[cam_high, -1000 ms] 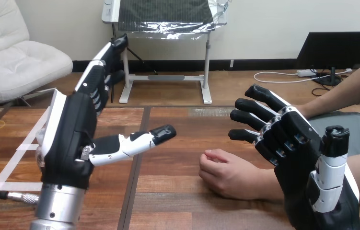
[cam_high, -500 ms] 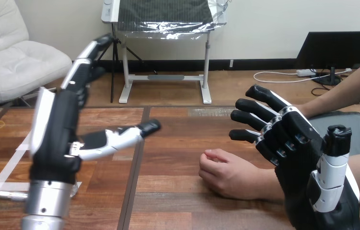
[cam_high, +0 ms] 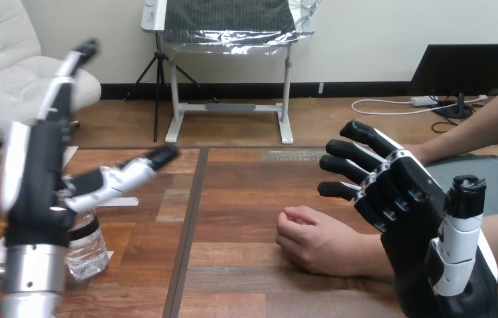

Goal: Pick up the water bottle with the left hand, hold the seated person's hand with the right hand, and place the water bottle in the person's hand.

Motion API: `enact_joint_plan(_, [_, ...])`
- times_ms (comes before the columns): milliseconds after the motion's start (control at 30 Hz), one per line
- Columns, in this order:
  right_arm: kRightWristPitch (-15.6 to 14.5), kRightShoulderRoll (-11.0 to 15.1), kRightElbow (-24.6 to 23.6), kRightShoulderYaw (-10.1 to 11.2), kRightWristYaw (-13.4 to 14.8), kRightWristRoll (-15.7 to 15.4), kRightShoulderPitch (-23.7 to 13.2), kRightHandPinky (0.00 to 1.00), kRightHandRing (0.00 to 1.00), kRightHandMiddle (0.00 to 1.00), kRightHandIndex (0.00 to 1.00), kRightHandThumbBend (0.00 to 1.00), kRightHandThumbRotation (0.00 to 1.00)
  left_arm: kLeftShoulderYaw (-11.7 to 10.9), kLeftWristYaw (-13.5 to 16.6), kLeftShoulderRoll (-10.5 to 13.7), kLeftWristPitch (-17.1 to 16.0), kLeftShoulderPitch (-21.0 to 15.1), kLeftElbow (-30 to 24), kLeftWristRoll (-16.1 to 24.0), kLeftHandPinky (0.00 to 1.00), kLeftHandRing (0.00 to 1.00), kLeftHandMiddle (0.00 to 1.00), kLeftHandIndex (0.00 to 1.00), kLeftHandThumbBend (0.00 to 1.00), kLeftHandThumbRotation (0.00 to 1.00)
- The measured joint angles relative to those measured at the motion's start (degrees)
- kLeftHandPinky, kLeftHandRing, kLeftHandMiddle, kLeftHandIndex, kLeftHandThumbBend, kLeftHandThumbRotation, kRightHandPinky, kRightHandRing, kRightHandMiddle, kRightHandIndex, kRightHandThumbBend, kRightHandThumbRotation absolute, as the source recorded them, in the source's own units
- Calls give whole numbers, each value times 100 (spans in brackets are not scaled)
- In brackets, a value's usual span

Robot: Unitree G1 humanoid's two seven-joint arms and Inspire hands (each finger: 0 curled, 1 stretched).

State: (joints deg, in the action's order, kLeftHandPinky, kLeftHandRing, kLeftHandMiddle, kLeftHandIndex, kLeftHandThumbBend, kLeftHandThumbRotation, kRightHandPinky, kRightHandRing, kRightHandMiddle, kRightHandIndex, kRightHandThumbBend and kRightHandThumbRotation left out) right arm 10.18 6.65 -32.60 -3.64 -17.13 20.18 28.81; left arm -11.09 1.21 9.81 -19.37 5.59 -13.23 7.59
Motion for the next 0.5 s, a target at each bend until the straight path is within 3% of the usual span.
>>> enact_joint_plan(500, [0, 8, 13, 12, -8, -4, 13, 71, 80, 79, 83, 79, 100, -349, 212, 129, 324, -257, 69, 0, 100, 100, 97, 92, 100, 28])
